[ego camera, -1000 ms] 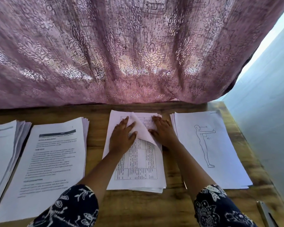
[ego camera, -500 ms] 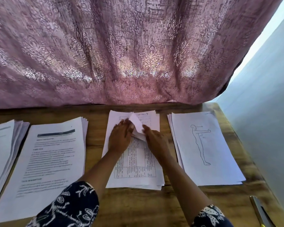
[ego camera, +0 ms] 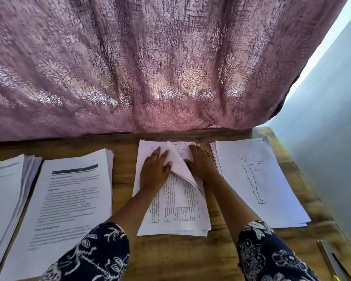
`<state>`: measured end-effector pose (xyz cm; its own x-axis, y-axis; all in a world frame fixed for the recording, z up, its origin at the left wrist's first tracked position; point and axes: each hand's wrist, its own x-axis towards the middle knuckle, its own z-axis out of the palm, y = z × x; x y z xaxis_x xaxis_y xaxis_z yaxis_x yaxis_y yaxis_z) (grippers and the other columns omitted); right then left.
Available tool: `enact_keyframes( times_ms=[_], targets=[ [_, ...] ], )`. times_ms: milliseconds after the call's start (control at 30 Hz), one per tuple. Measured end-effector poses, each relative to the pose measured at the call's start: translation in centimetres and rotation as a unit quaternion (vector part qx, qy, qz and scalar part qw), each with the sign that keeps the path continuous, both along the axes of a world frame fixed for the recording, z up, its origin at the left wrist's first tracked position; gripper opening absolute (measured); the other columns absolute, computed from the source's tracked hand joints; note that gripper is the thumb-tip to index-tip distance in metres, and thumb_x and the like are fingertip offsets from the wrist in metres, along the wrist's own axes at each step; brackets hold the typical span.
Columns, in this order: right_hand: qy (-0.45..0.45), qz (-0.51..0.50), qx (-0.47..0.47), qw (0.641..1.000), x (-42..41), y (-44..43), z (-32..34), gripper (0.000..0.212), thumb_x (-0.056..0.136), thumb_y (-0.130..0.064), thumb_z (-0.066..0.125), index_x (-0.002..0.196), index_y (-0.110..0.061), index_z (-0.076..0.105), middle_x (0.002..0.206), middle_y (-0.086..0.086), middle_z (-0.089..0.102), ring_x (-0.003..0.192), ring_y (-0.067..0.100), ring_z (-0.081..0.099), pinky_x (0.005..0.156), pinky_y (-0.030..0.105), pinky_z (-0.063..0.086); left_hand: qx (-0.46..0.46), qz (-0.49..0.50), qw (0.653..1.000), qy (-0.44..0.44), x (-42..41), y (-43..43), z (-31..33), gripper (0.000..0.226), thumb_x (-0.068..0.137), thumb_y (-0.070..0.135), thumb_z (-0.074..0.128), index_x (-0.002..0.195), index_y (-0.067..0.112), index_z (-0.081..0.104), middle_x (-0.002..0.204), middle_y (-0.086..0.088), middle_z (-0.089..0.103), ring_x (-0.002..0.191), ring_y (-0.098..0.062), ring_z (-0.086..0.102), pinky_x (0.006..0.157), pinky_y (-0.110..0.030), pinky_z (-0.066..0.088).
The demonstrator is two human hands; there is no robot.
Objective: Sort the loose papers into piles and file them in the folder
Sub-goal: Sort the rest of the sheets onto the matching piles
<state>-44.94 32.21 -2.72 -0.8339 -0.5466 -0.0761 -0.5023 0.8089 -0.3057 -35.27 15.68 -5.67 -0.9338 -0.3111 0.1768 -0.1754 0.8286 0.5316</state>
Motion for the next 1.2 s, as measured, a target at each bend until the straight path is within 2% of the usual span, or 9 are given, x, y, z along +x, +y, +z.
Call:
enact_keyframes(
  times_ms=[167,333,400,500,667,767,867,1033,1200],
  targets=[
    [0.059,0.013,0.019,0.998,1.2,-0.5,0.6,0.059,0.099,-0.043,0.04,0.148,-0.013,0.027,0.147,0.013,0.043,0.132,0.03,0.043,0.108,0.04,0.033,-0.008,0.004,1.0,0.0,0.1,0.1,0.1,0.061,0.093,0.052,0.03,0.146,0.023,0.042,0.154,-0.006,0.035,0.141,-0.025,0.033,0.116,-0.037,0.019],
    [-0.058,-0.212,-0.309,0.925,3.7,-0.5,0.6,0.051,0.086,-0.042,0.065,0.131,-0.029,0.045,0.126,0.0,0.061,0.11,0.022,0.061,0.089,0.039,0.053,-0.001,-0.001,1.0,0.002,0.2,0.1,0.1,0.065,0.093,0.056,0.026,0.145,0.021,0.041,0.153,-0.007,0.036,0.141,-0.025,0.034,0.117,-0.041,0.022],
    [-0.116,-0.258,-0.342,0.896,4.6,0.0,0.4,0.052,0.084,-0.041,0.068,0.129,-0.031,0.043,0.125,-0.005,0.06,0.11,0.02,0.061,0.084,0.035,0.053,0.003,-0.003,1.0,-0.001,0.1,0.2,0.1,0.062,0.093,0.052,0.029,0.146,0.02,0.041,0.153,-0.007,0.036,0.141,-0.025,0.034,0.118,-0.041,0.022],
    [-0.11,-0.173,-0.298,0.932,5.8,0.4,1.1,0.042,0.094,-0.028,0.059,0.133,-0.024,0.046,0.121,-0.006,0.059,0.108,0.015,0.06,0.075,0.019,0.048,0.018,-0.01,1.0,0.007,0.2,0.2,0.4,0.07,0.092,0.061,0.019,0.145,0.021,0.042,0.153,-0.006,0.036,0.142,-0.023,0.032,0.118,-0.041,0.022],
    [-0.062,0.056,-0.115,0.99,7.7,0.7,1.4,0.045,0.1,-0.034,0.044,0.144,-0.023,0.039,0.153,-0.006,0.033,0.141,0.012,0.03,0.112,0.034,0.029,0.134,0.037,0.99,0.04,0.9,0.6,1.2,0.077,0.09,0.072,0.025,0.136,0.015,0.049,0.136,-0.006,0.057,0.124,-0.027,0.052,0.103,-0.045,0.044],
    [-0.07,0.056,-0.103,0.991,7.3,0.9,1.9,0.04,0.102,-0.031,0.041,0.14,-0.021,0.046,0.149,-0.001,0.041,0.135,0.016,0.041,0.106,0.033,0.038,0.107,0.033,0.994,0.018,0.4,0.2,0.7,0.081,0.088,0.057,0.057,0.151,0.02,0.023,0.145,-0.006,0.048,0.127,-0.028,0.051,0.1,-0.046,0.048],
    [-0.065,0.003,-0.142,0.988,5.4,0.6,2.6,0.032,0.101,-0.025,0.044,0.129,-0.017,0.057,0.132,0.003,0.059,0.108,0.018,0.062,0.079,0.017,0.049,0.067,0.013,0.997,0.024,0.1,0.0,0.3,0.088,0.086,0.047,0.066,0.154,0.024,0.015,0.148,-0.007,0.044,0.129,-0.029,0.049,0.103,-0.046,0.045],
    [-0.049,-0.004,-0.018,0.999,1.1,-0.2,1.2,0.06,0.1,-0.037,0.043,0.151,-0.013,0.021,0.158,0.006,0.022,0.146,0.022,0.019,0.117,0.04,0.015,0.012,0.003,1.0,0.022,-0.2,-0.2,-0.3,0.057,0.093,0.046,0.055,0.145,0.025,0.041,0.153,-0.006,0.037,0.138,-0.026,0.038,0.115,-0.039,0.023],
    [-0.034,-0.009,-0.032,0.999,0.7,0.0,0.8,0.062,0.095,-0.043,0.051,0.146,-0.013,0.032,0.147,0.01,0.043,0.134,0.029,0.041,0.112,0.042,0.027,0.013,0.008,1.0,0.02,-0.3,-0.1,-0.3,0.054,0.094,0.044,0.054,0.144,0.025,0.044,0.153,-0.006,0.037,0.138,-0.026,0.038,0.116,-0.039,0.022]
  ],
)
